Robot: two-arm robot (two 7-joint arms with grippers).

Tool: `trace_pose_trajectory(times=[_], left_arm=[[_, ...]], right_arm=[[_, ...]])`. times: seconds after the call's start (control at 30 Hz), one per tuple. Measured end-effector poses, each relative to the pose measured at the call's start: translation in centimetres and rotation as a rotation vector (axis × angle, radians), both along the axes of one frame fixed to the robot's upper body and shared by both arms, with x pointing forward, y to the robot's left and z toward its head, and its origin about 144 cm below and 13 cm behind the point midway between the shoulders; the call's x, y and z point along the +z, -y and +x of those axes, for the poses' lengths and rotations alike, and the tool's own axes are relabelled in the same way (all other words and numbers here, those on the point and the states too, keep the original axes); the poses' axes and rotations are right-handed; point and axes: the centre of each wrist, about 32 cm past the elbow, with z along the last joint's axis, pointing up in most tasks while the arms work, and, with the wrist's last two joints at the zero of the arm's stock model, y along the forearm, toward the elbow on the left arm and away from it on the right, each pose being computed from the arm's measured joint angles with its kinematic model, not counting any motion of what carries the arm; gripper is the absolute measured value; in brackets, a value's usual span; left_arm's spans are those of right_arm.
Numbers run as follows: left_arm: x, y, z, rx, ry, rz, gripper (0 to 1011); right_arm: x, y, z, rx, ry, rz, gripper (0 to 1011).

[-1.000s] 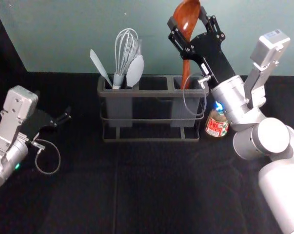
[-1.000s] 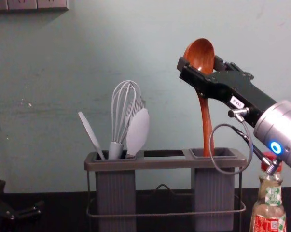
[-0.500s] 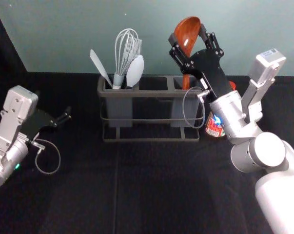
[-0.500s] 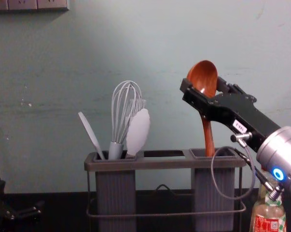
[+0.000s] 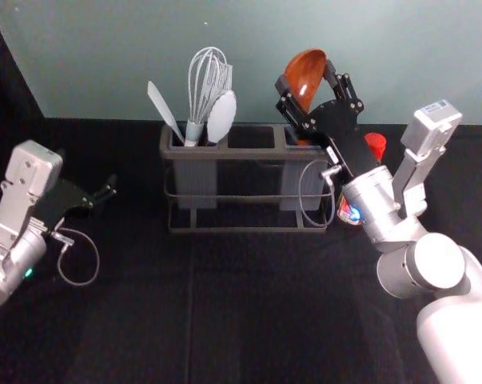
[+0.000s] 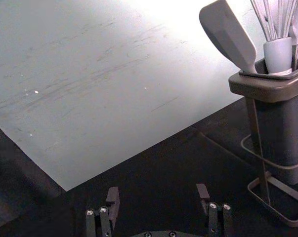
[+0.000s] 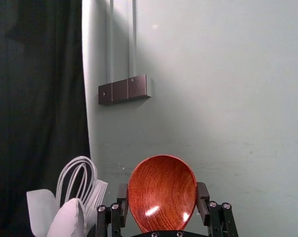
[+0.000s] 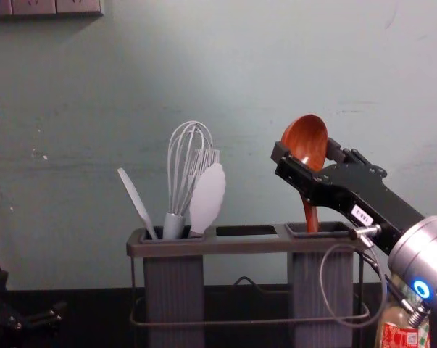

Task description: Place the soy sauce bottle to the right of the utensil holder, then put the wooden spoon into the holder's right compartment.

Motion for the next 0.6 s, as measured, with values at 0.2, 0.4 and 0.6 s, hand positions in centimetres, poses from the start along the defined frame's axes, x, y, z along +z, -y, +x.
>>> trace_pose_trajectory(times=[0.2, 0.4, 0.6], left_arm=[[0.0, 0.0, 0.0, 0.0, 0.0, 0.0, 1011], [0.0, 0.0, 0.0, 0.0, 0.0, 0.0, 1011], [0.0, 0.0, 0.0, 0.0, 0.0, 0.0, 1011]], right_arm=[[-0.32, 0.07, -0.23, -0.003, -0.004, -0.003, 837], [-0.42, 0.12, -0.24, -0.006, -0.004, -0.003, 920], [-0.24, 0.15, -0.18, -0.009, 0.005, 0.01, 1003]])
